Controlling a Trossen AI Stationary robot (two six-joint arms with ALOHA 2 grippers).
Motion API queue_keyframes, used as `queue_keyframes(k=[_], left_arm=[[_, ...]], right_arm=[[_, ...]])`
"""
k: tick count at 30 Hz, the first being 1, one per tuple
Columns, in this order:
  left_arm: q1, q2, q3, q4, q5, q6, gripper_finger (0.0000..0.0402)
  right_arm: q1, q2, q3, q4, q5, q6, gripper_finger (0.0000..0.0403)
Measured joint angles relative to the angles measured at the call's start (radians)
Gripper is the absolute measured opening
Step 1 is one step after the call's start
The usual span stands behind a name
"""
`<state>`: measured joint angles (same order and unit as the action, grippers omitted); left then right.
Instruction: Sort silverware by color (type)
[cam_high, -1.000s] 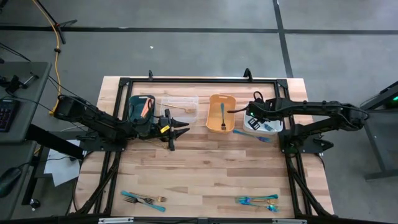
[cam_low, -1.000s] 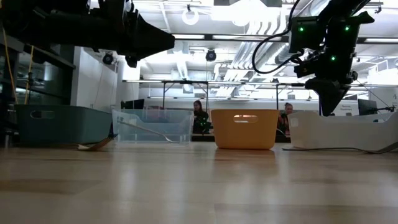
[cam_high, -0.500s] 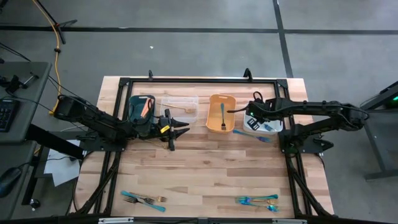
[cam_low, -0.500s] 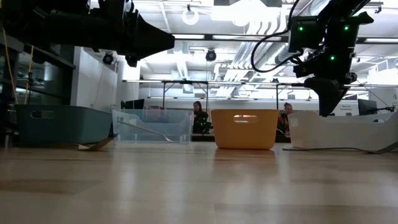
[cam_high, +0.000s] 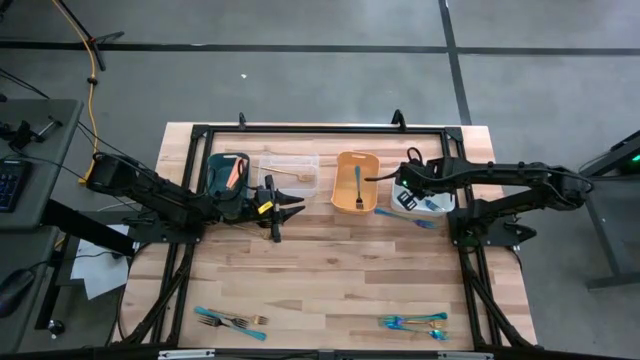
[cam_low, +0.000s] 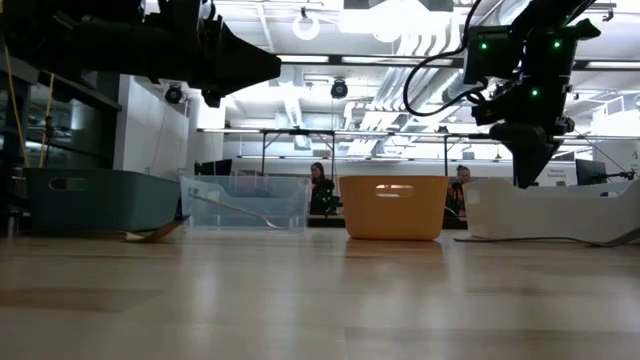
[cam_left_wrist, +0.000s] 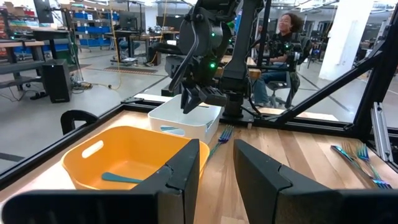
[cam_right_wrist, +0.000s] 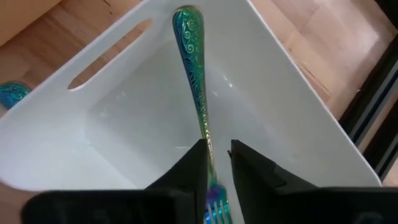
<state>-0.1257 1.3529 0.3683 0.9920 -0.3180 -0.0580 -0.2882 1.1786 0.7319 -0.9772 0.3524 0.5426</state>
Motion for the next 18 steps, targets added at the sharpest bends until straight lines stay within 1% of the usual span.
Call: queue_keyframes(k=[4, 5, 8, 14, 16, 18], left_arm=[[0.001, 0.0, 0.0, 0.0, 0.0, 0.003, 0.0092], [0.001, 0.0, 0.0, 0.0, 0.0, 0.003, 0.0092], [0.001, 0.0, 0.0, 0.001, -0.002, 0.001, 0.0092], [0.001, 0.0, 0.0, 0.001, -0.004, 0.008, 0.0092], [0.001, 0.0, 0.0, 0.002, -0.004, 0.009, 0.0092], [0.001, 0.0, 0.0, 0.001, -0.004, 0.009, 0.0092]], right_arm=[[0.0, 0.0, 0.0, 0.0, -0.031, 0.017, 0.0013], [0.0, 0.0, 0.0, 0.002, -0.043, 0.026, 0.0007], [0.0, 0.0, 0.0, 0.034, -0.073, 0.053, 0.0009], [-0.002, 0.0, 0.0, 0.092, -0.072, 0.078, 0.0001], [-0.016, 0.001, 0.0, 0.106, -0.069, 0.083, 0.0001], [-0.037, 0.013, 0.0, 0.163, -0.064, 0.089, 0.0001]])
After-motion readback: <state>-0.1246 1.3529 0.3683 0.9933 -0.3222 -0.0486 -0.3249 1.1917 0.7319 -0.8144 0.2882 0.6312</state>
